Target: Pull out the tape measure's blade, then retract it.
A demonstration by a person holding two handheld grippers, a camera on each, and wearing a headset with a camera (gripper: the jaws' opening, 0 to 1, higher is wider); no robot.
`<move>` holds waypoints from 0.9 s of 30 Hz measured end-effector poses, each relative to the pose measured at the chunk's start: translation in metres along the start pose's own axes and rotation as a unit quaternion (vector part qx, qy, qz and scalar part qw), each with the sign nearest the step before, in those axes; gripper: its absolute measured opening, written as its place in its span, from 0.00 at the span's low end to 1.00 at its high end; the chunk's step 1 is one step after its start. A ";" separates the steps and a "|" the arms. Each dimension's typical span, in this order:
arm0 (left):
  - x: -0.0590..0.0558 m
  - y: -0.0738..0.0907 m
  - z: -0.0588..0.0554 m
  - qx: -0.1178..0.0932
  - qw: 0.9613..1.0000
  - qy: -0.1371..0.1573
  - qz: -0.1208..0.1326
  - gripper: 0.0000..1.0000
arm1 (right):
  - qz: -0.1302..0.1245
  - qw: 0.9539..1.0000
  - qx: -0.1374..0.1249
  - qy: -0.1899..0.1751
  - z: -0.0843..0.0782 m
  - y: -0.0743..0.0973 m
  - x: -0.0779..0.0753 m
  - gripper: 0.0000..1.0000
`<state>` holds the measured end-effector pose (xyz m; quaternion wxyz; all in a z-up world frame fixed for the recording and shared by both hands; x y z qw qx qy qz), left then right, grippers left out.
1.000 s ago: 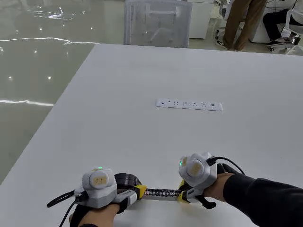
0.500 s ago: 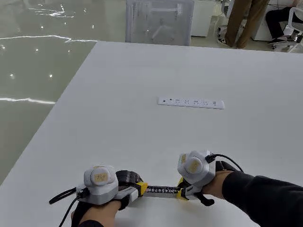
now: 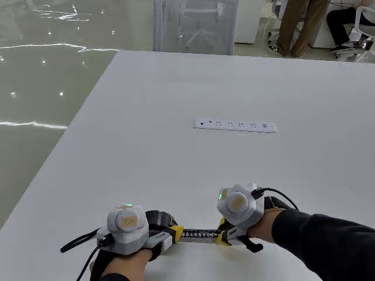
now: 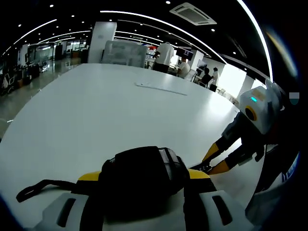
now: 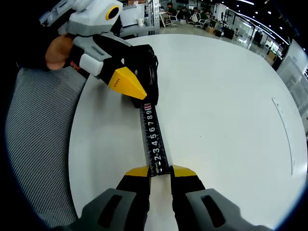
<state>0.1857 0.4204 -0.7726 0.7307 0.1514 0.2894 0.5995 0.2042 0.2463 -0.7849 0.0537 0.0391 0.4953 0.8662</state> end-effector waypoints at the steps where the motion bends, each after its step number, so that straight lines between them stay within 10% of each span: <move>1: 0.000 0.000 0.000 -0.002 1.000 -0.003 0.002 0.63 | 0.000 1.000 0.000 -0.002 0.000 0.000 0.000 0.12; 5: -0.002 0.000 0.006 -0.027 0.994 -0.103 0.008 0.64 | -0.002 1.000 -0.001 -0.004 0.000 0.000 0.000 0.12; 9: -0.002 -0.002 0.006 0.003 0.998 -0.069 0.013 0.62 | -0.002 1.000 0.000 -0.007 0.000 0.000 0.000 0.12; 27: 0.002 0.002 0.006 -0.010 0.999 -0.045 0.001 0.60 | -0.006 1.000 -0.017 -0.003 0.015 -0.008 0.003 0.12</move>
Point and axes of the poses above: the centre of the closed fingertips' face, and the gripper's own axes: y roughly backward along the fingers, x roughly to its left, z roughly out of its top, the point moved 5 cm from there along y, roughly backward along the fingers, and after that the axes turned 3 degrees about -x, right-handed, at the moved point
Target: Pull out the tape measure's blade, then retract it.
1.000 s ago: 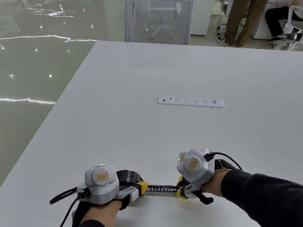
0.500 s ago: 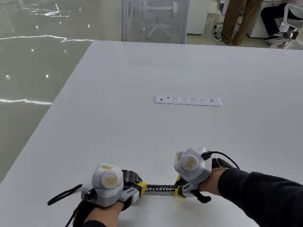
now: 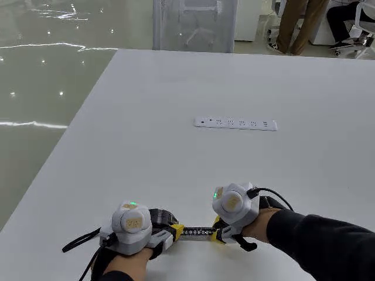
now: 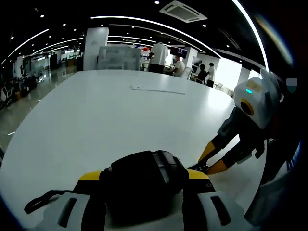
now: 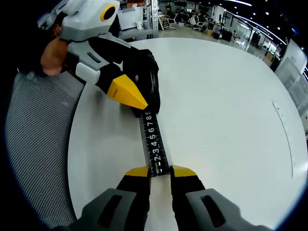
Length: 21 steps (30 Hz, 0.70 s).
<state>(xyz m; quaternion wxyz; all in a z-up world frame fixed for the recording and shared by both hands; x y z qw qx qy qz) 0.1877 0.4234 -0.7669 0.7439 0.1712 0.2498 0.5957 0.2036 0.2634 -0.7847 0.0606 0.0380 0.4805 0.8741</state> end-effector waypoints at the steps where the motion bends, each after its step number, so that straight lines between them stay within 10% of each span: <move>1: 0.000 0.000 0.000 0.000 1.000 0.001 0.000 0.60 | 0.000 1.000 0.000 -0.001 0.001 0.000 0.000 0.12; 21: 0.001 0.000 0.000 -0.006 1.000 0.007 -0.007 0.60 | 0.007 1.000 -0.009 -0.004 0.010 -0.007 0.001 0.12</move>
Point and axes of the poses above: the centre of the closed fingertips' face, and the gripper's own axes: y roughly backward along the fingers, x roughly to its left, z roughly out of its top, the point moved 5 cm from there along y, roughly backward along the fingers, and after that the axes turned 3 degrees about -x, right-handed, at the moved point
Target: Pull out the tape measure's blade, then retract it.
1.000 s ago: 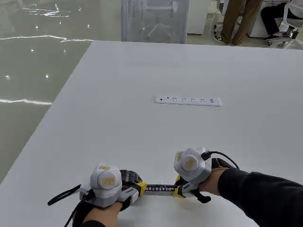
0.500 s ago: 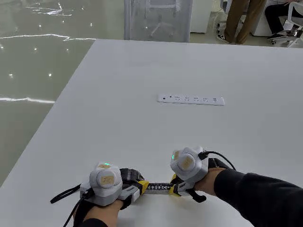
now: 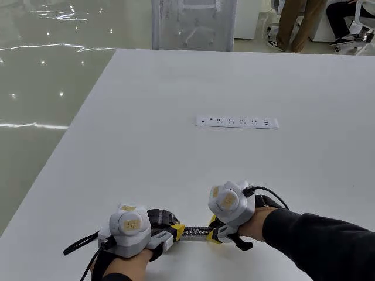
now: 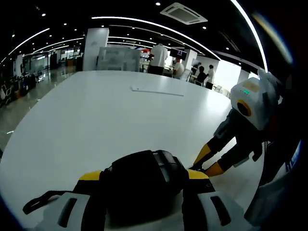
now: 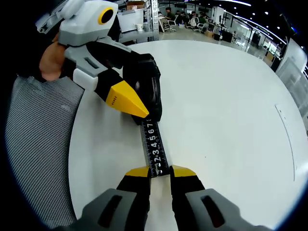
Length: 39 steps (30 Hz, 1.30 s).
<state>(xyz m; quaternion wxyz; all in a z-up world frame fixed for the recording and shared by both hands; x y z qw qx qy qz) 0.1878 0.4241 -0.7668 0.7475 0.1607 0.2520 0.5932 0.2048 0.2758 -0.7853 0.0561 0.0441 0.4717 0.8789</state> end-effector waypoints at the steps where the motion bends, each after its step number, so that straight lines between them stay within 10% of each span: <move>1: 0.000 0.000 0.000 0.003 1.000 0.000 0.001 0.60 | 0.000 1.000 0.000 -0.001 0.000 0.000 0.000 0.12; 5: -0.003 0.001 -0.001 0.003 1.000 -0.002 0.012 0.62 | -0.001 1.000 0.000 -0.003 0.000 0.000 0.000 0.12; 11: -0.003 0.004 -0.005 0.024 0.995 0.084 0.052 0.64 | -0.005 1.000 0.000 -0.007 0.000 -0.001 -0.001 0.12; 20: -0.007 0.004 -0.006 0.016 0.998 0.031 0.059 0.61 | -0.011 1.000 0.005 -0.008 0.001 -0.002 0.000 0.12; 39: 0.000 0.006 -0.004 0.018 0.998 0.057 0.031 0.58 | 0.003 0.999 -0.038 0.010 0.023 -0.016 0.005 0.12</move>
Point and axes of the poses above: the centre of the closed fingertips' face, and the gripper's own axes: y roughly backward along the fingers, x roughly to its left, z roughly out of its top, the point moved 5 cm from there along y, roughly backward along the fingers, and after that the axes turned 3 degrees about -x, right-handed, at the moved point
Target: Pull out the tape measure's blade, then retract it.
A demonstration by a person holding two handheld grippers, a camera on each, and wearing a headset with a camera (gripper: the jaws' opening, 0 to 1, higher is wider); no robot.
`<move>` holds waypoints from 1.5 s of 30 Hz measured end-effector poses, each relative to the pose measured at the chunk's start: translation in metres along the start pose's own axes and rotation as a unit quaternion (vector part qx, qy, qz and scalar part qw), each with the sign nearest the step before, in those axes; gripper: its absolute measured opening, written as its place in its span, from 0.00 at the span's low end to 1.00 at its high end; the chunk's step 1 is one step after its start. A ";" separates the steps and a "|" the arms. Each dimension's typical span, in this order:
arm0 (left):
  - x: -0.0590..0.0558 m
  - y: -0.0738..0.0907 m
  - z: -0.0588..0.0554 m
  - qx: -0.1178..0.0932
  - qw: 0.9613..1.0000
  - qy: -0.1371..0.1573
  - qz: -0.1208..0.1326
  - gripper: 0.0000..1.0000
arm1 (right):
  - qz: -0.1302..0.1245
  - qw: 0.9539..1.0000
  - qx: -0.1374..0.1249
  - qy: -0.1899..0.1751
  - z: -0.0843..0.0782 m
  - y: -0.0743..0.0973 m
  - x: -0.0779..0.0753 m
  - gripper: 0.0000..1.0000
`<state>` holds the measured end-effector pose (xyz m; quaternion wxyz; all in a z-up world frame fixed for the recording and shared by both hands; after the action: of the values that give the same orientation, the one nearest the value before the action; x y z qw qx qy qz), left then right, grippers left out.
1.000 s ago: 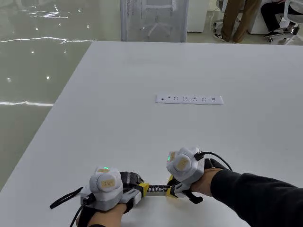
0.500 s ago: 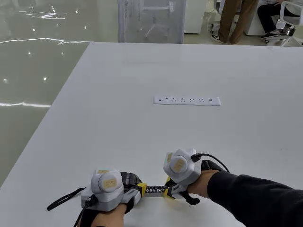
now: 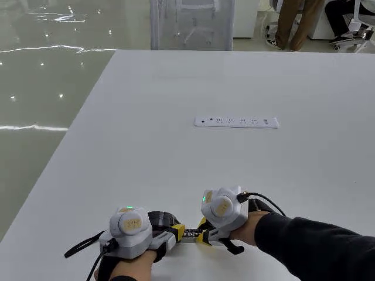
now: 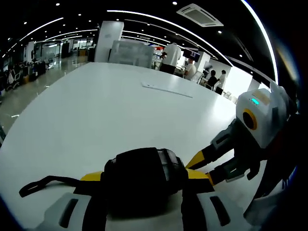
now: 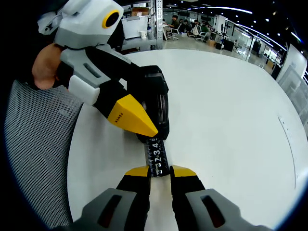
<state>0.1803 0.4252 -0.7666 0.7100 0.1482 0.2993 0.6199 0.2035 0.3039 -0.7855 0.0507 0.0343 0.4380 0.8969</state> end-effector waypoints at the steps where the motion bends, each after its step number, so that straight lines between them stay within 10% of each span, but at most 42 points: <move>1: 0.000 0.000 0.000 0.000 1.000 -0.001 0.000 0.58 | 0.002 1.000 0.000 -0.002 0.000 -0.001 0.000 0.12; 45: 0.001 -0.003 0.002 0.001 1.000 0.003 -0.005 0.59 | 0.027 0.999 -0.023 0.027 0.015 -0.016 0.007 0.13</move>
<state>0.1842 0.4257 -0.7674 0.7121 0.1457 0.3032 0.6163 0.1989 0.3262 -0.7893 0.0151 0.0210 0.4175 0.9083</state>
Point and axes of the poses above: the centre of the closed fingertips' face, and the gripper's own axes: y roughly backward along the fingers, x roughly to its left, z roughly out of its top, the point moved 5 cm from there along y, roughly backward along the fingers, and after that the axes turned 3 degrees about -x, right-handed, at the moved point
